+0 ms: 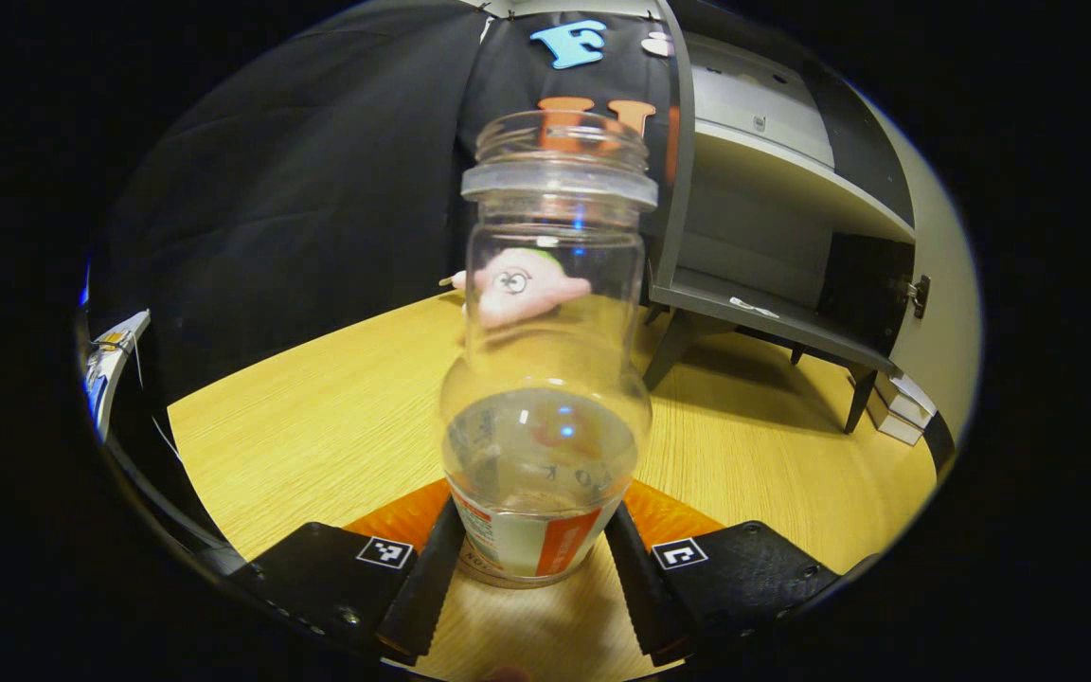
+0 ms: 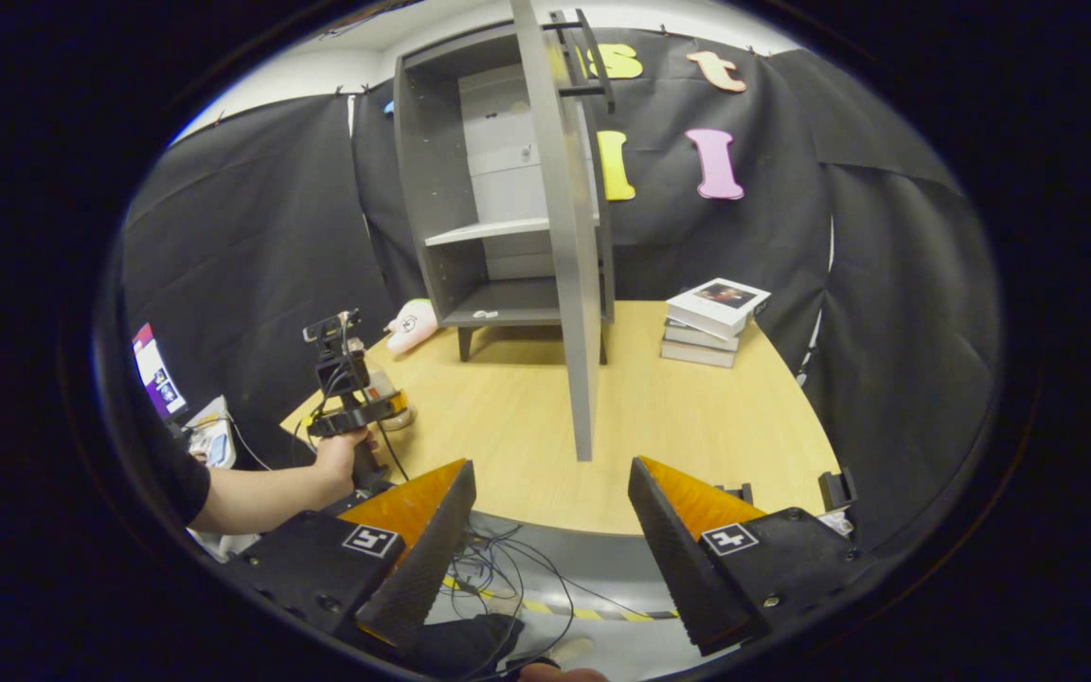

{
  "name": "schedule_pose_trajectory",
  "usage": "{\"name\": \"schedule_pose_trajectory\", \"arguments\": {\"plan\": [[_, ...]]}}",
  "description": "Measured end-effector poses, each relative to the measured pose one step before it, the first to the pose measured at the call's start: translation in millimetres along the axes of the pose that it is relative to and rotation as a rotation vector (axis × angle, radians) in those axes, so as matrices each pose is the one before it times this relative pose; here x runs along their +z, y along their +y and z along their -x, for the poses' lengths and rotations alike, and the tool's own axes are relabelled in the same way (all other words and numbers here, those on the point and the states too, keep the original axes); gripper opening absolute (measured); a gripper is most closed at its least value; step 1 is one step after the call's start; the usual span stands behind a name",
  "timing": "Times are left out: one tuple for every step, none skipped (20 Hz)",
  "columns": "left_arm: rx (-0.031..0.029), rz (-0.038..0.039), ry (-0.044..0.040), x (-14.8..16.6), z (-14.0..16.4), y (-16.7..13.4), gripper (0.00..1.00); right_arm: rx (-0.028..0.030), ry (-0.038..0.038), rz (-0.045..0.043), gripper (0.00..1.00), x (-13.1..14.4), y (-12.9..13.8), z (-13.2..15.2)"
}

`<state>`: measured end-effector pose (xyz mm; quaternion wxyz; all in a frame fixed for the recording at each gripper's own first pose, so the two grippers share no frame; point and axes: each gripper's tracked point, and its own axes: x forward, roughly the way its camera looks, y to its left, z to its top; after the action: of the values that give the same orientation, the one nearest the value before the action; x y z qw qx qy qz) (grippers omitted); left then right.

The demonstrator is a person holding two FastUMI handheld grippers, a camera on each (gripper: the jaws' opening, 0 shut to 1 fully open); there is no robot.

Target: Open the cabinet door with the right hand, grasp the bottle in the cabinet with the left hand and place it on the coaster, then close the cabinet door with the right hand.

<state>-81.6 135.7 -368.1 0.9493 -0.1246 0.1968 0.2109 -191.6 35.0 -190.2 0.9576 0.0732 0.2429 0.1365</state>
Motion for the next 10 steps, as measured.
{"name": "schedule_pose_trajectory", "arguments": {"plan": [[0.00228, 0.00252, 0.00326, -0.87, 0.49, 1.08, 0.78, -0.00044, 0.00019, -0.00138, 1.00, -0.38, -0.51, -0.43], [0.01636, -0.00020, 0.00383, -1.89, 1.07, 3.26, 0.79, -0.00062, 0.00118, 0.00102, 1.00, 0.05, 0.03, -0.40], [0.00067, 0.00615, -0.00589, 0.75, 1.04, 1.40, 0.82, -0.00218, 0.00178, 0.00316, 1.00, -0.87, -0.37, 0.29], [0.00105, 0.00987, 0.00060, -1.05, -0.67, -0.95, 0.95, -0.00205, 0.00190, 0.00305, 1.00, -0.37, 0.03, -0.04], [0.00128, 0.00520, -0.00231, 0.71, -0.70, -0.32, 0.96, -0.00169, 0.00091, 0.00008, 1.00, -0.30, -0.38, 1.05], [0.00178, 0.00054, 0.00229, -0.12, -0.40, 0.39, 0.95, 0.00229, 0.00074, -0.00179, 1.00, -0.10, 0.40, -0.67], [0.00119, -0.00117, -0.00121, 0.41, 0.02, 0.04, 0.95, 0.00033, 0.00230, 0.00045, 1.00, 0.11, 0.32, -0.54], [0.00267, -0.00242, -0.00180, 0.44, -0.47, 0.09, 0.95, 0.00221, 0.00017, 0.00289, 1.00, -0.83, 0.10, 0.17], [-0.00037, 0.00235, -0.00202, 0.98, 0.86, 0.43, 0.95, 0.00061, 0.00192, 0.00472, 1.00, 0.32, 0.04, -0.66], [-0.00497, 0.00744, -0.00080, 0.04, -0.01, -0.73, 0.95, 0.00353, 0.00059, 0.00363, 1.00, -1.05, -0.13, -0.40]]}}
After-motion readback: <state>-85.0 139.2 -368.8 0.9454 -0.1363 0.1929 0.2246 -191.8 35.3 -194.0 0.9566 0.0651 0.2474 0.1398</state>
